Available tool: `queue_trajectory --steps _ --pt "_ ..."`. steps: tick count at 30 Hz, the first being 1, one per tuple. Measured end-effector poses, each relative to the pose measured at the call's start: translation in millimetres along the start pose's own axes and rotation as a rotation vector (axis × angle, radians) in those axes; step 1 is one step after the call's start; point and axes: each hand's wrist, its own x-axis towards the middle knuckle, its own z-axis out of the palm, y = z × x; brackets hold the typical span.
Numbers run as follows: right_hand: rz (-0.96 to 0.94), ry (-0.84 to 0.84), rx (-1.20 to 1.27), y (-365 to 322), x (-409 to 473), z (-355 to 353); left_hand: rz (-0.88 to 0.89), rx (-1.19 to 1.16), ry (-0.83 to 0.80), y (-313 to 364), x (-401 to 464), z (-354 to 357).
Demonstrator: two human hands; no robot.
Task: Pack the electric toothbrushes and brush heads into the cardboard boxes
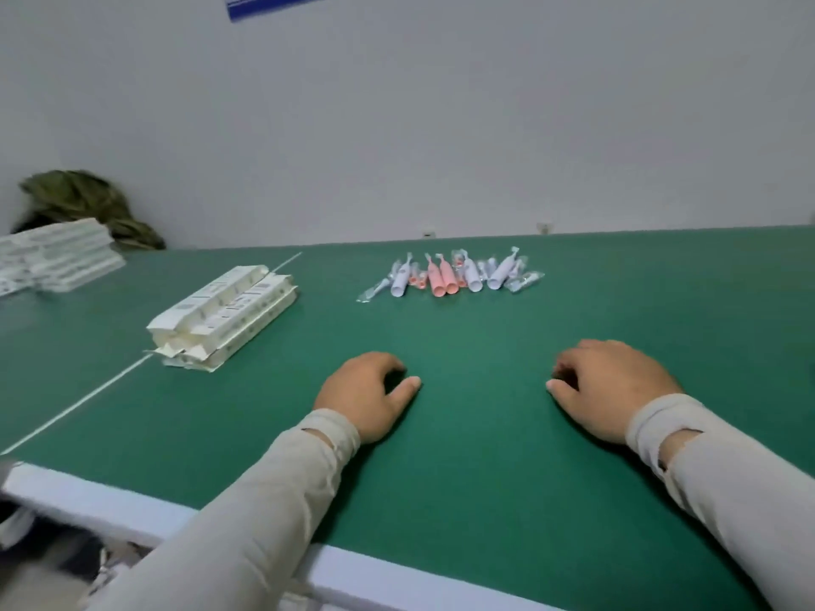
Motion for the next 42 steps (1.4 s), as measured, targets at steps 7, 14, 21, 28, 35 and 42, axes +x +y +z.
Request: queue_trajectory --steps 7,14,21,28,35,42 --pt "-0.038 0.095 0.207 -82 17 19 -0.213 0.090 0.280 -74 23 -46" --pt "-0.039 0.101 0.351 -55 13 25 -0.535 0.562 0.149 -165 29 -92" --pt "-0.064 0.095 0.343 -62 14 27 -0.395 0.600 0.294 -174 25 -87" --pt "-0.062 0.102 0.350 -64 15 27 -0.690 0.228 0.321 -212 67 -127" --pt "-0.038 0.130 0.366 -62 20 31 -0.691 0.061 0.386 -234 81 -133" --pt "0.050 0.309 1.025 -63 32 32 -0.112 -0.607 0.490 -59 63 -77"
